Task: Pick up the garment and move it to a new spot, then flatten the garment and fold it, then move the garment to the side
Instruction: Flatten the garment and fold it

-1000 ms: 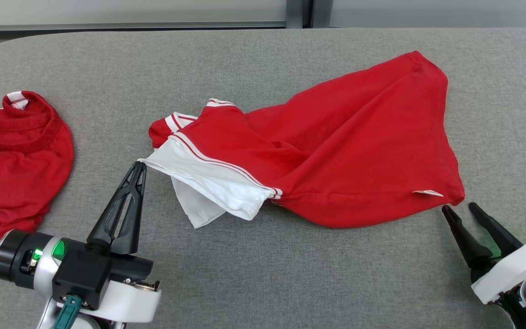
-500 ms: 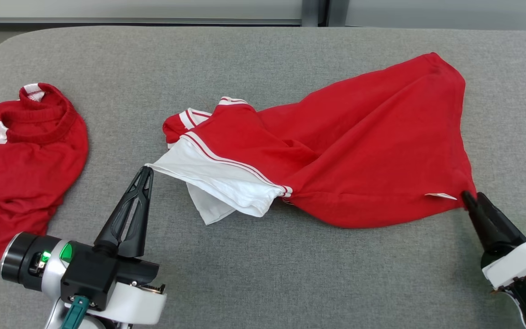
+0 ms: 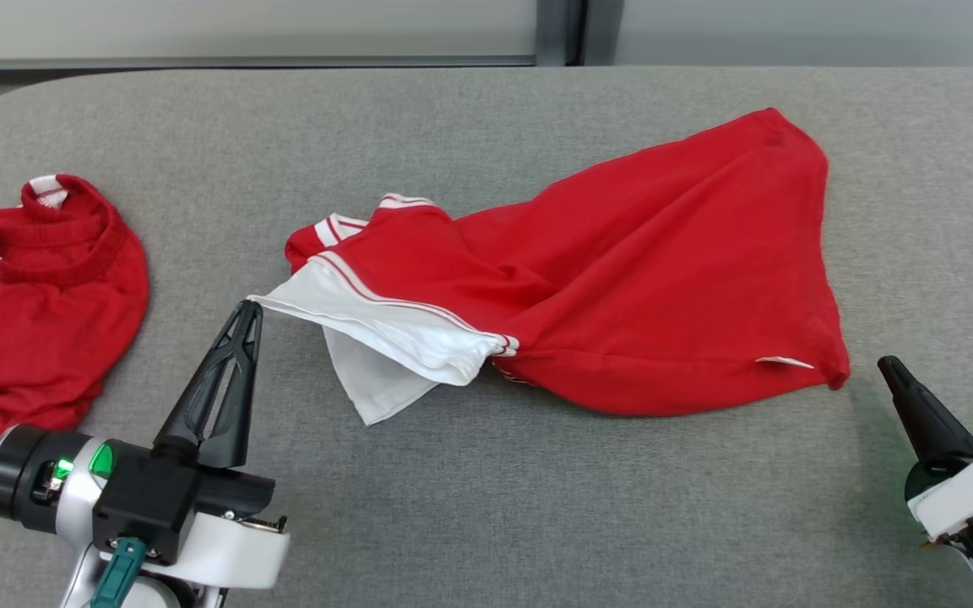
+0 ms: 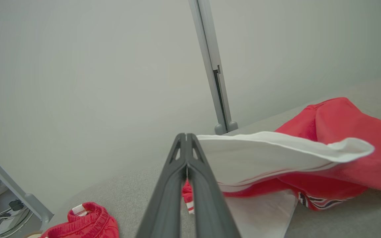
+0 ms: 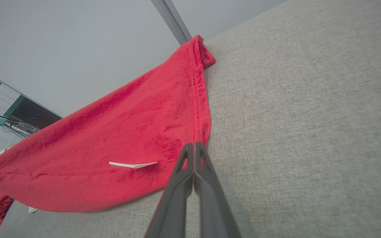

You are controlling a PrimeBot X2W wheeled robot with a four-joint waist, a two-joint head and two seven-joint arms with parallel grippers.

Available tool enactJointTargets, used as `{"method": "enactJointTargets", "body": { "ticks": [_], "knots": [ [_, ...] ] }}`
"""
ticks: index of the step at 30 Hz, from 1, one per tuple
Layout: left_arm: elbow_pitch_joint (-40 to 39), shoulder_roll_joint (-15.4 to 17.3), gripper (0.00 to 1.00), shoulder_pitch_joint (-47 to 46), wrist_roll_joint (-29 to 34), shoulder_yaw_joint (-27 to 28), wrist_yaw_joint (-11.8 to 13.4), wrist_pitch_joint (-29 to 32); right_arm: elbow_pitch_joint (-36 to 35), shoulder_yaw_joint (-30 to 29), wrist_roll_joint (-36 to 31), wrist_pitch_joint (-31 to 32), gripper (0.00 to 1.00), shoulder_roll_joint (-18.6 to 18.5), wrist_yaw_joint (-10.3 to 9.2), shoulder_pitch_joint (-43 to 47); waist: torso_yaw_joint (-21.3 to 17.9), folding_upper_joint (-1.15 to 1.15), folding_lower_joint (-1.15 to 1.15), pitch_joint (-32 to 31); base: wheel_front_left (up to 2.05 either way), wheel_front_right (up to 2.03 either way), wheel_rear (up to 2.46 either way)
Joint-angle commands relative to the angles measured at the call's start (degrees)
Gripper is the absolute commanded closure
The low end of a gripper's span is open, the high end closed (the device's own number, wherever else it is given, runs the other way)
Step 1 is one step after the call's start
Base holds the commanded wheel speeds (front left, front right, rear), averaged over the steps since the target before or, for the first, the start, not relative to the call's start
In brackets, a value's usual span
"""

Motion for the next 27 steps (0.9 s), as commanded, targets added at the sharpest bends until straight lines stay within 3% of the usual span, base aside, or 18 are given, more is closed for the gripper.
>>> {"method": "enactJointTargets", "body": {
  "ticks": [1, 2, 3, 4, 14, 15, 16, 19, 27],
  "knots": [
    [-0.1, 0.5, 1.0, -0.3, -0.3, 0.5, 0.4, 0.0, 0.5, 0.2, -0.3, -0.2, 1.0, -0.3, -0.02, 0.9, -0.7, 0.0, 0.0, -0.7, 0.0, 0.0, 0.0],
    [-0.2, 0.7, 1.0, -0.2, -0.3, 0.7, 0.5, 0.0, 1.0, 0.2, 0.0, 0.0, 1.0, 0.0, -0.02, 1.0, -0.9, 0.0, 0.0, -1.0, 0.0, 0.0, 0.0],
    [-0.3, 0.9, 1.0, 0.0, -0.4, 0.8, 0.6, 0.1, 1.1, 0.3, 0.4, 0.2, 0.56, 0.5, -0.02, 1.0, -1.1, 0.0, 0.0, -1.1, 0.0, 0.0, 0.0],
    [-0.4, 1.2, 1.0, 0.3, -0.5, 0.9, 0.7, 0.2, 1.4, 1.0, 0.4, 0.9, 0.0, 1.3, -0.02, 0.7, -1.4, 0.0, 0.0, -1.3, 0.0, 0.0, 0.0],
    [-0.8, 1.6, 1.0, 0.1, -0.5, 0.8, 0.6, 0.4, 5.7, 2.8, 1.7, 1.4, 0.03, 5.0, -0.01, -2.0, -0.1, 0.0, 0.0, -0.5, 0.0, 0.0, 0.0],
    [-0.7, 1.6, 1.0, 0.0, -0.5, 0.8, 0.7, 0.4, 6.2, 2.9, 1.8, 1.3, 0.16, 5.1, -0.02, -2.1, 0.1, 0.0, 0.0, -0.5, 0.0, 0.0, 0.0],
    [-0.7, 1.7, 1.0, 0.0, -0.5, 0.8, 0.7, 0.4, 6.5, 3.1, 1.9, 1.2, 0.41, 5.2, -0.02, -2.1, 0.3, 0.0, 0.0, -0.5, 0.0, 0.0, 0.0],
    [-0.7, 1.8, 1.0, 0.3, -0.7, 0.9, 0.9, 0.3, 6.9, 3.4, 2.0, 0.8, 1.0, 5.2, -0.02, -2.1, 0.5, 0.0, 0.0, -0.6, 0.0, 0.0, 0.0],
    [-0.2, 2.1, 1.0, 0.9, -1.4, 1.5, 1.1, -0.1, 6.1, 4.9, 2.1, 0.5, 1.0, 4.0, -0.02, -2.7, -0.2, 0.0, 0.0, -1.1, 0.0, 0.0, 0.0]
  ]
}}
